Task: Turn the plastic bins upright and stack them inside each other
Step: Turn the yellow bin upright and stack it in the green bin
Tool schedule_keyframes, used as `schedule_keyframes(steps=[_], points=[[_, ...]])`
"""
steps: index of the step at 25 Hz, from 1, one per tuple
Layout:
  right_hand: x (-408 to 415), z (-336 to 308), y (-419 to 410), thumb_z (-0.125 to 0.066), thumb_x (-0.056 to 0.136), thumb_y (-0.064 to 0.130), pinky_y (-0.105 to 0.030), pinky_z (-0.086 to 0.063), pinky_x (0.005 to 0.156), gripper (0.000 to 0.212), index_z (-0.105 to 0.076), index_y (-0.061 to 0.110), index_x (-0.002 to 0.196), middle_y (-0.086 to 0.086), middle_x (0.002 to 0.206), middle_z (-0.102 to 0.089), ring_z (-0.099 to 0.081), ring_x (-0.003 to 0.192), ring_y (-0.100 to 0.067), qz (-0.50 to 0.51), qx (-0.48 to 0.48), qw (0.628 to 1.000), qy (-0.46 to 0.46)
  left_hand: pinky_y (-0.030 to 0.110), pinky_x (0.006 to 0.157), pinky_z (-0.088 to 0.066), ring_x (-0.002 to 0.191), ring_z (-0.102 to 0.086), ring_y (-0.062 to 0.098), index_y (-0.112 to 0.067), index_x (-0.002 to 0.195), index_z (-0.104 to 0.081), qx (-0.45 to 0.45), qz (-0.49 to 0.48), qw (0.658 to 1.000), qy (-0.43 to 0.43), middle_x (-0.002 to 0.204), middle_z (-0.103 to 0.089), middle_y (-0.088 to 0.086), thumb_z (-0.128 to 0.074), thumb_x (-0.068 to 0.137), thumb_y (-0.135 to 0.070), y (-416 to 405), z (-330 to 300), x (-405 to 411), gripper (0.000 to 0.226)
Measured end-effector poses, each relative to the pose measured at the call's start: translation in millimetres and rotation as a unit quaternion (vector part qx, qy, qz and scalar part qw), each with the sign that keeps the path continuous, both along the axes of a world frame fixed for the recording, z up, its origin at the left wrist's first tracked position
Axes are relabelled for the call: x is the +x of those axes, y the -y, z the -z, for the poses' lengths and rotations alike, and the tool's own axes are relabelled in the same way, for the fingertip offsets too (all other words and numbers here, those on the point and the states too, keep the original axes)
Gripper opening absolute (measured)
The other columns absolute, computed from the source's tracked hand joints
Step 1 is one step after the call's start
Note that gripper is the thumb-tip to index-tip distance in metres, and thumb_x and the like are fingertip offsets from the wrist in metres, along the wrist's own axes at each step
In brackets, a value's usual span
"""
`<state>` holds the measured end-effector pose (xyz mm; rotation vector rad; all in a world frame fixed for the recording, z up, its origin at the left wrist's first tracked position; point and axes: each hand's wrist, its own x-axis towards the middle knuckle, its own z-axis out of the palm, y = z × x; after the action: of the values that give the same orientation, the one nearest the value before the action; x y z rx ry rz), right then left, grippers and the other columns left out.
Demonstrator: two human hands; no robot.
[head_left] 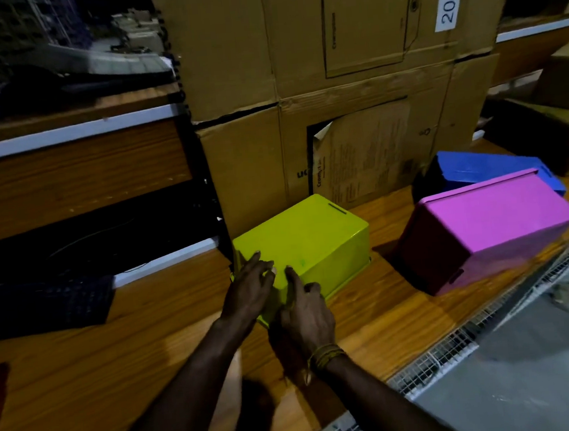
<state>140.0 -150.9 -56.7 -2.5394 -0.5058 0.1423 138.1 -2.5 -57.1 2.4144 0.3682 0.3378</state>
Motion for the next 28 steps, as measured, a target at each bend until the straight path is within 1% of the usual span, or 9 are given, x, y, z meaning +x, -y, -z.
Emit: schedule_keyframes(steps=[4, 7, 10, 12, 17, 19, 22, 25, 28], points=[[-0.4, 3.0, -5.4, -0.053, 0.083, 0.020, -0.044, -0.049, 0.083, 0.058, -0.044, 0.032, 0.139, -0.011, 0.121, -0.048, -0.055, 0.109, -0.038, 0.099, 0.127, 0.987, 0.019, 0.028, 0.111, -0.031, 0.144, -0.029, 0.017, -0.021, 0.129, -0.056, 0.019, -0.018, 1.000, 0.008, 0.158, -0.027, -0.002, -0.066, 0.082, -0.057, -19.0, 9.4, -50.4, 0.059], [12.2, -4.1, -8.6, -0.058, 0.084, 0.025, -0.046, -0.046, 0.092, 0.037, -0.063, 0.026, 0.121, -0.018, 0.129, -0.049, -0.049, 0.120, -0.040, 0.128, 0.077, 0.983, 0.106, 0.039, 0.106, -0.042, 0.141, -0.032, 0.027, -0.024, 0.130, -0.053, 0.065, -0.004, 0.998, 0.003, 0.157, -0.025, 0.004, -0.069, 0.071, -0.066, -28.3, 12.9, -74.4, 0.074], [32.9, -9.9, -8.0, -0.058, 0.087, 0.042, -0.046, -0.031, 0.111, 0.049, -0.055, 0.026, 0.133, -0.024, 0.154, -0.025, -0.022, 0.144, -0.039, 0.108, -0.012, 0.989, 0.095, 0.037, 0.095, -0.047, 0.140, -0.035, 0.029, -0.038, 0.137, -0.047, 0.074, 0.028, 0.997, -0.006, 0.162, -0.012, 0.005, -0.064, 0.083, -0.057, -26.5, 11.2, -84.7, 0.060], [47.6, -12.6, -3.2, -0.057, 0.086, 0.053, -0.047, -0.020, 0.117, 0.061, -0.046, 0.028, 0.140, -0.025, 0.159, -0.009, -0.008, 0.149, -0.038, 0.089, -0.035, 0.994, 0.055, 0.037, 0.101, -0.044, 0.146, -0.024, 0.029, -0.045, 0.139, -0.043, 0.075, 0.041, 0.996, -0.010, 0.164, -0.005, 0.004, -0.059, 0.089, -0.053, -25.7, 13.4, -85.6, 0.053], [81.1, -18.1, 9.1, -0.053, 0.084, 0.067, -0.056, -0.012, 0.118, 0.074, -0.036, 0.031, 0.147, -0.027, 0.159, -0.001, -0.001, 0.149, -0.041, 0.072, -0.040, 0.997, -0.015, 0.047, 0.114, -0.033, 0.150, -0.015, 0.026, -0.048, 0.138, -0.042, 0.055, 0.053, 0.997, 0.016, 0.164, -0.006, -0.001, -0.052, 0.094, -0.048, -28.7, 21.6, -87.0, 0.046], [95.7, -17.1, 11.4, -0.053, 0.084, 0.066, -0.056, -0.016, 0.116, 0.077, -0.032, 0.029, 0.149, -0.027, 0.158, -0.008, -0.007, 0.148, -0.042, 0.083, -0.026, 0.996, -0.037, 0.050, 0.113, -0.034, 0.148, -0.021, 0.025, -0.049, 0.137, -0.043, 0.050, 0.057, 0.997, 0.032, 0.163, -0.009, -0.002, -0.044, 0.091, -0.055, -28.8, 25.2, -89.4, 0.046], [114.3, -16.9, 12.9, -0.056, 0.086, 0.059, -0.050, -0.036, 0.103, 0.073, -0.038, 0.020, 0.146, -0.028, 0.139, -0.041, -0.041, 0.128, -0.046, 0.132, 0.010, 0.991, -0.017, 0.046, 0.108, -0.041, 0.147, -0.024, 0.026, -0.048, 0.135, -0.047, 0.033, 0.030, 0.997, 0.060, 0.162, -0.014, -0.007, -0.036, 0.090, -0.060, -25.3, 31.3, -91.2, 0.048], [124.5, -18.9, 14.1, -0.059, 0.087, 0.044, -0.045, -0.048, 0.089, 0.051, -0.063, 0.006, 0.121, -0.027, 0.117, -0.063, -0.058, 0.110, -0.044, 0.235, 0.102, 0.966, -0.026, 0.043, 0.105, -0.043, 0.144, -0.030, 0.026, -0.037, 0.129, -0.058, 0.003, -0.044, 0.993, 0.110, 0.158, -0.027, -0.006, -0.038, 0.089, -0.052, -25.0, 32.6, -90.7, 0.048], [121.5, -13.9, 13.8, -0.061, 0.082, 0.036, -0.041, -0.051, 0.079, 0.038, -0.073, 0.002, 0.096, -0.027, 0.102, -0.070, -0.064, 0.099, -0.043, 0.240, 0.181, 0.950, -0.081, 0.036, 0.102, -0.045, 0.139, -0.039, 0.020, -0.035, 0.119, -0.065, -0.012, -0.092, 0.988, 0.127, 0.154, -0.036, -0.002, -0.052, 0.083, -0.054, -31.7, 30.6, -90.6, 0.043]])
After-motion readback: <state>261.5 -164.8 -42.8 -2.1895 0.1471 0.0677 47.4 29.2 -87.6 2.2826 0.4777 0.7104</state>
